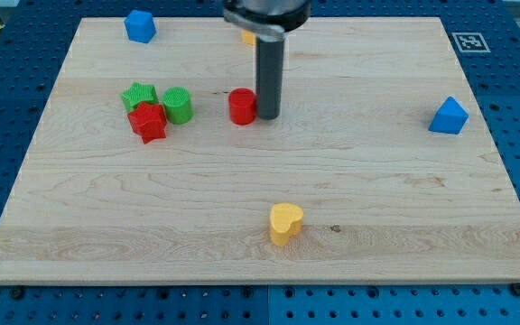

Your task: Move your arm closer to the yellow heart

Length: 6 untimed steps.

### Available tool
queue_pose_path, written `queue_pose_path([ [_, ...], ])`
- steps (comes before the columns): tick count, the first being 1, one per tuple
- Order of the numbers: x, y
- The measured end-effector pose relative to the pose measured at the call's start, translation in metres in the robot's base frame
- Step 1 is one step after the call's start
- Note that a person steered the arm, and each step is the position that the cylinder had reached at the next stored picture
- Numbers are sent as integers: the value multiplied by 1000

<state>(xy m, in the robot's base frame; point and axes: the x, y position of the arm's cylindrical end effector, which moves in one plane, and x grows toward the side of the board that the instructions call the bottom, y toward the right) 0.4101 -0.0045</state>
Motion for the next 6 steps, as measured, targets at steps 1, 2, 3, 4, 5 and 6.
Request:
queue_pose_path([
  [1, 13, -32],
  [2, 22, -60],
  [3, 32, -42],
  [4, 60, 31],
  [5, 94, 42],
  [6, 119, 7],
])
